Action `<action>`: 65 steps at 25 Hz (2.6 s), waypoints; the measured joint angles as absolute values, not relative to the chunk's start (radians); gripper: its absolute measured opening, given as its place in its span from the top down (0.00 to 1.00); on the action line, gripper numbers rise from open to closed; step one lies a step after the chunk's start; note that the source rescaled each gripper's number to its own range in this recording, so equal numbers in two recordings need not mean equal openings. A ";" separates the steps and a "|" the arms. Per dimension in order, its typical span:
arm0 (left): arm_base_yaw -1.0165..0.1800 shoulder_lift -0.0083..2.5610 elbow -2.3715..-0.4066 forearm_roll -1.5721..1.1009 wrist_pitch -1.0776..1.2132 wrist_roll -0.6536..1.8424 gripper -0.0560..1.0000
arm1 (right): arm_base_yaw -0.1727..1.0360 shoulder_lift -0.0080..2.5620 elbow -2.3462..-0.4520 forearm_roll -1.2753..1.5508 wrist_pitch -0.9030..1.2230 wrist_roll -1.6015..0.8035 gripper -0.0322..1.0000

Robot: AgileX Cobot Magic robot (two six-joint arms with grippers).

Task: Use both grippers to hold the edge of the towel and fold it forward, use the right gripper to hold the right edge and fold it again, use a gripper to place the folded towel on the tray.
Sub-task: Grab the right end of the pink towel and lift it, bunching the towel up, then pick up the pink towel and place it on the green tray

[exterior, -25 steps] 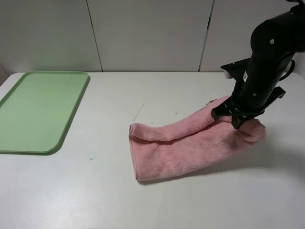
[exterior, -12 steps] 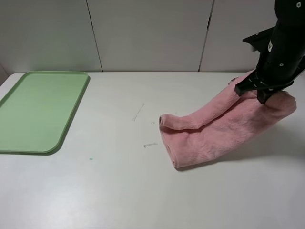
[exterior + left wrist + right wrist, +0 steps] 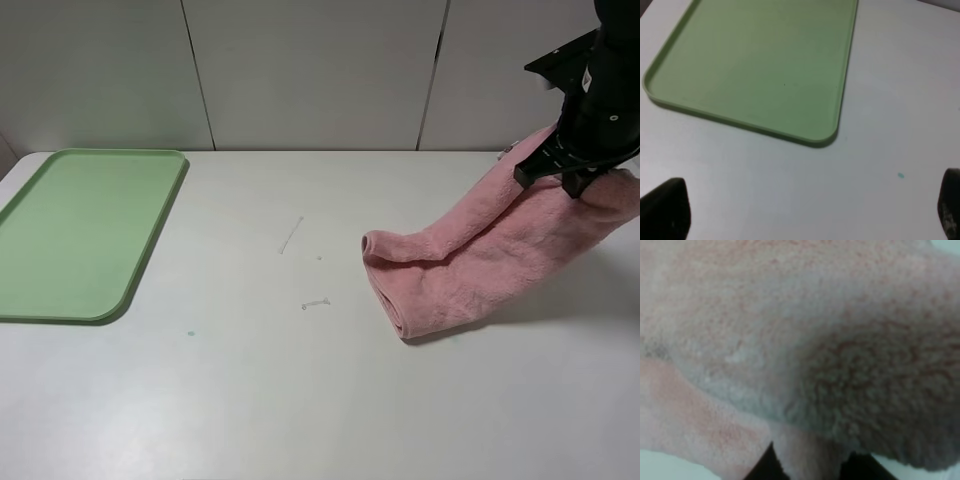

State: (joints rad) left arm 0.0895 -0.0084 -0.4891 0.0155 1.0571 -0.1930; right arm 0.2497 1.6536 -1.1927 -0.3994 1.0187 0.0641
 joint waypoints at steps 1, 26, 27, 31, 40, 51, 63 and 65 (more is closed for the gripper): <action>0.089 -0.008 -0.489 0.015 1.057 -0.193 0.00 | 0.250 1.654 -1.186 -0.388 1.008 0.064 0.86; 0.089 -0.008 -0.489 0.015 1.057 -0.193 0.00 | 0.469 1.684 -1.130 -0.327 1.001 0.224 0.86; 0.089 -0.008 -0.489 0.015 1.057 -0.193 0.00 | 0.484 1.693 -1.130 -0.323 1.002 0.229 0.86; 0.089 -0.008 -0.489 0.015 1.057 -0.193 0.00 | 0.536 1.716 -1.129 -0.310 1.001 0.252 0.86; 0.089 -0.008 -0.489 0.015 1.056 -0.193 0.00 | 0.580 1.717 -1.129 -0.265 0.996 0.293 0.86; 0.089 -0.008 -0.489 0.015 1.056 -0.193 0.00 | 0.581 1.717 -1.129 -0.145 0.900 0.286 0.03; 0.089 -0.008 -0.489 0.015 1.056 -0.193 0.00 | 0.581 1.701 -1.129 -0.059 0.949 0.200 0.00; 0.089 -0.008 -0.489 0.015 1.056 -0.193 0.00 | 0.581 1.667 -1.129 -0.050 0.978 0.177 0.00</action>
